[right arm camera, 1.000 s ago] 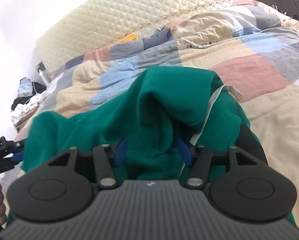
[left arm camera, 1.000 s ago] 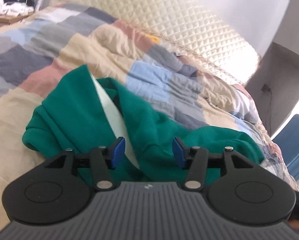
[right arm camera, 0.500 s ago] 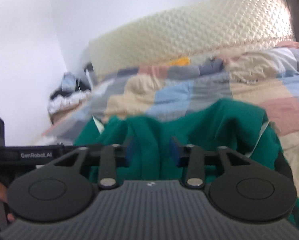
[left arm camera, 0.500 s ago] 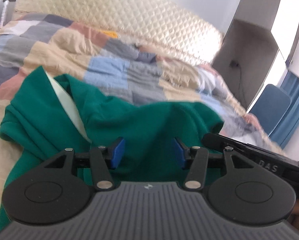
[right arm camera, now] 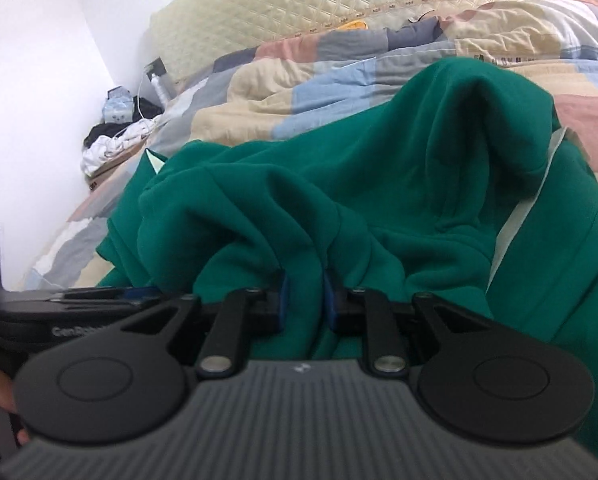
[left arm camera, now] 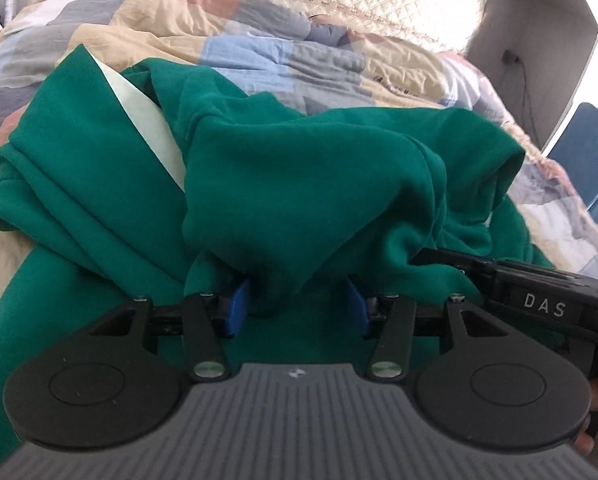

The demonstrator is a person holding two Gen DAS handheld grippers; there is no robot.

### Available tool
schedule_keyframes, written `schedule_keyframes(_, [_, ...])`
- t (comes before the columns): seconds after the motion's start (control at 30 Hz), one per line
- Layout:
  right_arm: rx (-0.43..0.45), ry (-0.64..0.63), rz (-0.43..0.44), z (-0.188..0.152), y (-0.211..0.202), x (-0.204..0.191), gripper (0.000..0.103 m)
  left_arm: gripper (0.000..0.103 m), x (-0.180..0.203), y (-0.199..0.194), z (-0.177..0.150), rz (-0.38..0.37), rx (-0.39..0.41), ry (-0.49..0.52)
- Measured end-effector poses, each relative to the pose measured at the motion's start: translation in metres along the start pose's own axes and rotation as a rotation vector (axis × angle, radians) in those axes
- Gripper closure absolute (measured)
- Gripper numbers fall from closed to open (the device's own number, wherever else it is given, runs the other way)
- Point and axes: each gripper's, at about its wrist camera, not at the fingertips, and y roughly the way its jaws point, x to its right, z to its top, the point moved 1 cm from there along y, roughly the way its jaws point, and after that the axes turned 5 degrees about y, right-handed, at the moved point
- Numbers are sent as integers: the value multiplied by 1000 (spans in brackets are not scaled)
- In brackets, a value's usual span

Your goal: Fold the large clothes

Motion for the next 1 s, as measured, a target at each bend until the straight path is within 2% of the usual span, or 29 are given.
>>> schedule_keyframes(0.23, [10,44,11,5,-7,1,81,46,12,-13,-1,48,15,30])
schedule_keyframes(0.5, [43,-8,-33,4,-49,-13,79,46,14,-73,-5,90,80,-7])
schedule_keyframes(0.63, [57,-38,-59,4,-81,-24,79,46,7,-121,-15,104,124,-62])
schedule_keyframes(0.77, [47,-131,-182,3,-109,-30,77,46,-18,-171,-33,131,161,-182])
schedule_keyframes(0.87, [36,-87,-243,5,-126,-18,77,46,-40,-204,-52,169,174,-269])
schedule_keyframes(0.93, [47,-46,-269,6,-141,-10,61,45,-55,-219,-65,205,158,-337])
schedule_keyframes(1.0, [55,-8,-302,5,-156,-1,49,45,-72,-231,-81,227,132,-429])
